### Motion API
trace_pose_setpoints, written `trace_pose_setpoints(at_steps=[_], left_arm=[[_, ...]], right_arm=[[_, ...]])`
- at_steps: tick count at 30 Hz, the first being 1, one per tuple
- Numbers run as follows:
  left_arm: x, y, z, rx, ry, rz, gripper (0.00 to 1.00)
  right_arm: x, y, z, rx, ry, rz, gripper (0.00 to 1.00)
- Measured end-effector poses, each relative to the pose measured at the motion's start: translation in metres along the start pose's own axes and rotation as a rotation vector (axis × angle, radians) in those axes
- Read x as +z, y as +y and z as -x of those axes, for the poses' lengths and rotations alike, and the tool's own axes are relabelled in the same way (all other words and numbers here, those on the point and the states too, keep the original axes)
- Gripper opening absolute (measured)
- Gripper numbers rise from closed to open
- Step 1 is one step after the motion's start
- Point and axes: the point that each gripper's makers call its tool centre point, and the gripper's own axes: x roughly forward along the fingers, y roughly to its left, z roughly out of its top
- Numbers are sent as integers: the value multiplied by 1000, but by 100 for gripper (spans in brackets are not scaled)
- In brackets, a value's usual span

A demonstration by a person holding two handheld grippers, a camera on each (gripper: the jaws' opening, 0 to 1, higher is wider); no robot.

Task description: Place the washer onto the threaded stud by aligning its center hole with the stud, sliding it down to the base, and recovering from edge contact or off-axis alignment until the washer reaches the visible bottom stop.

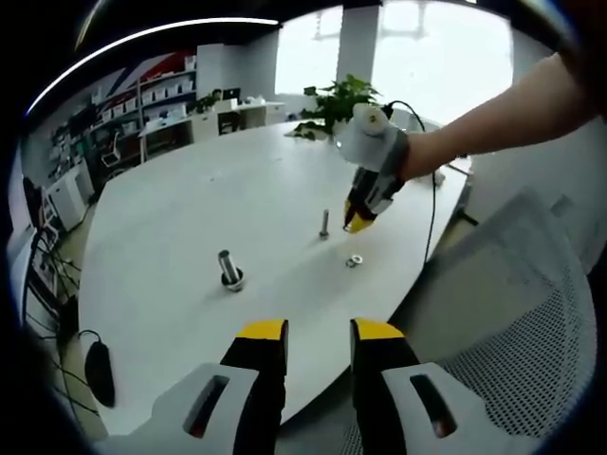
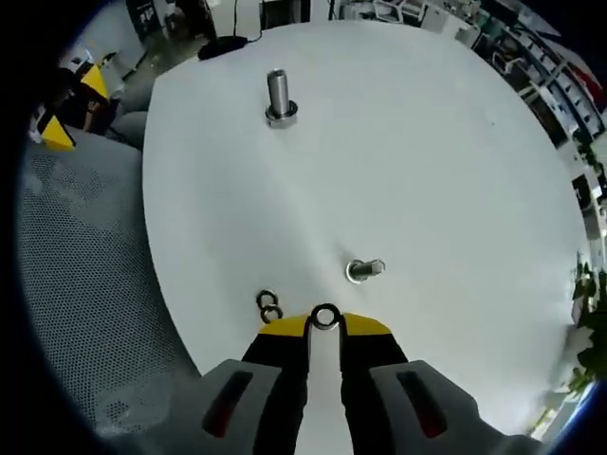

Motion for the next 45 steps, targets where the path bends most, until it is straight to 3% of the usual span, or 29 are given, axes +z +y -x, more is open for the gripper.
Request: trace_pose_setpoints(at_steps=[9, 17, 45], left_arm=[[0, 0, 0, 1, 0, -5, 24], [0, 0, 0, 0, 1, -2, 24], [0, 2, 0, 4, 1, 4, 24]], right_arm=[[20, -15, 18, -44, -69, 12, 12], [34, -18, 18, -56, -82, 56, 12], [32, -24, 1, -30, -22, 60, 13]])
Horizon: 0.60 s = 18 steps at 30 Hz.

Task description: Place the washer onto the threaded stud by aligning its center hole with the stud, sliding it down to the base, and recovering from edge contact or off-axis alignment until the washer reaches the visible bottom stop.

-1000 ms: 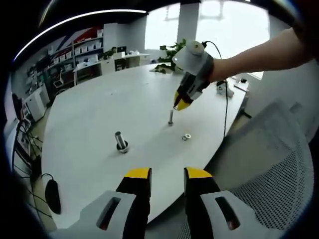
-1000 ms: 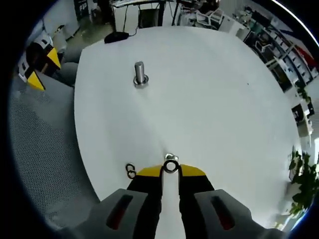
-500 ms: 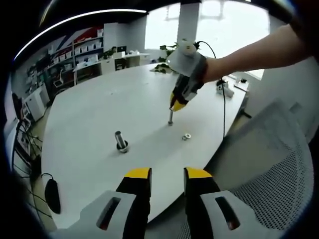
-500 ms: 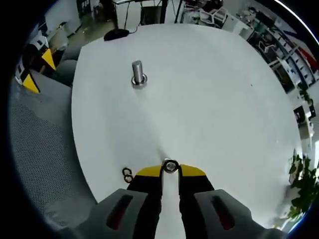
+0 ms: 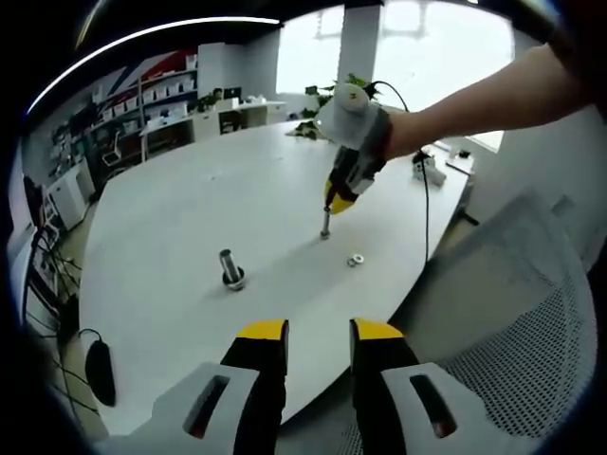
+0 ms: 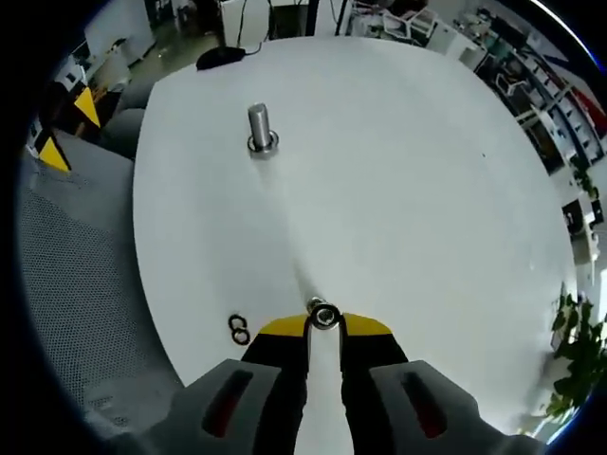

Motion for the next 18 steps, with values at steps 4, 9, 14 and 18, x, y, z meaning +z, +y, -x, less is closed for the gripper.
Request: trace_pose_setpoints(at_steps=[4, 9, 14, 18], left_arm=[[-1, 0, 0, 0, 5, -1, 24], [-1, 1, -1, 2, 9, 3, 24], [-2, 0, -1, 2, 15, -1, 23], [-2, 1, -1, 6, 14, 4, 23]], right_arm=[[0, 1, -3, 7, 3, -3, 13], [-2, 0, -13, 18, 18, -2, 13], [-6, 1, -23, 30, 34, -6, 13], [-11, 2, -33, 46, 47, -30, 13]])
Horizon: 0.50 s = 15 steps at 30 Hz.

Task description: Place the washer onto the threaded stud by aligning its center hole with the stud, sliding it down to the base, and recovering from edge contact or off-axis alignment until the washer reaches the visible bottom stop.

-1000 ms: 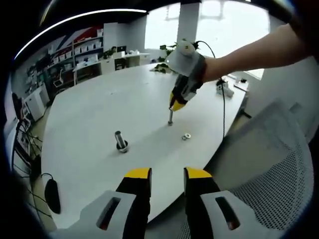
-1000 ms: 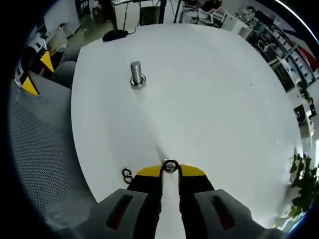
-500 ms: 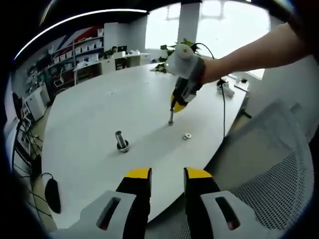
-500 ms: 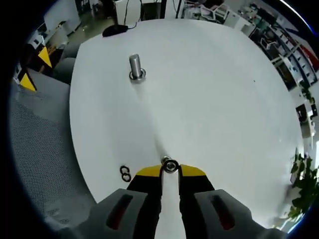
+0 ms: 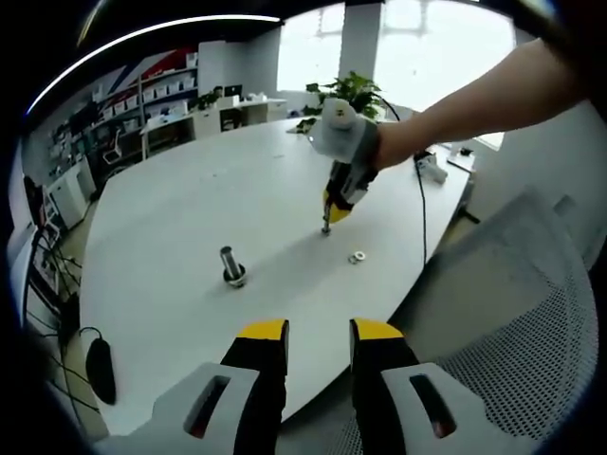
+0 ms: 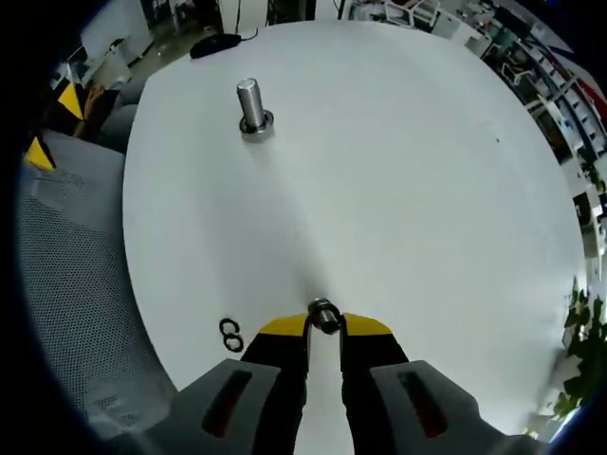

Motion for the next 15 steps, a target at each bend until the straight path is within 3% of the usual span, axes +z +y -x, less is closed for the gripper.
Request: trace_pose_setpoints(at_steps=[15], left_arm=[[-1, 1, 0, 8, 6, 5, 23]], right_arm=[[-6, -1, -17, 35, 27, -56, 14]])
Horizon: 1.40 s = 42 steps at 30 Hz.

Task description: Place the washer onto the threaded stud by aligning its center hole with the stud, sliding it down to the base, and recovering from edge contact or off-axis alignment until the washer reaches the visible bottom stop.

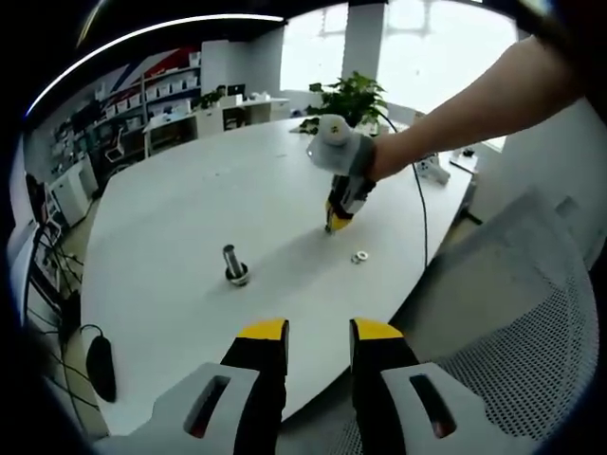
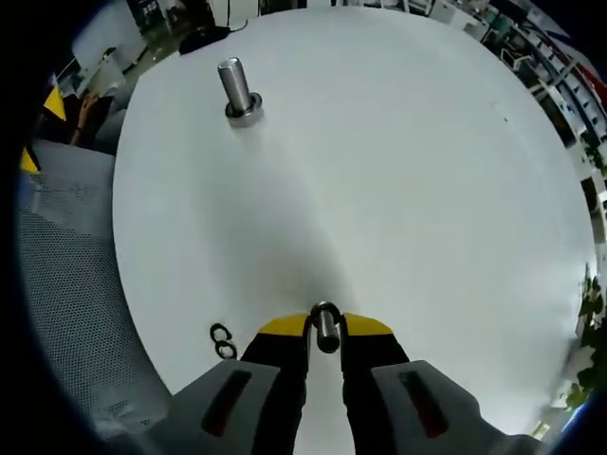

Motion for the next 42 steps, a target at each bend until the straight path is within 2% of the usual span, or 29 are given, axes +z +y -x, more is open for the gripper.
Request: trace_pose_setpoints(at_steps=[5, 15, 26, 32, 37, 42], left_arm=[[0, 0, 0, 1, -2, 0, 23], [1, -1, 1, 1, -5, -17, 23], [6, -2, 3, -1, -31, -19, 23], [9, -4, 4, -8, -45, -29, 23], [9, -4, 4, -7, -51, -33, 23], [11, -5, 5, -10, -59, -38, 23]], right_arm=[[0, 1, 0, 10, 3, 8, 14], [-12, 3, 8, 12, 14, -53, 16], [-30, 25, 23, 9, 30, -71, 16], [-39, 45, 26, 24, 51, -44, 16], [-32, 62, 25, 48, 40, -21, 18], [-27, 76, 18, 63, 62, 58, 19]])
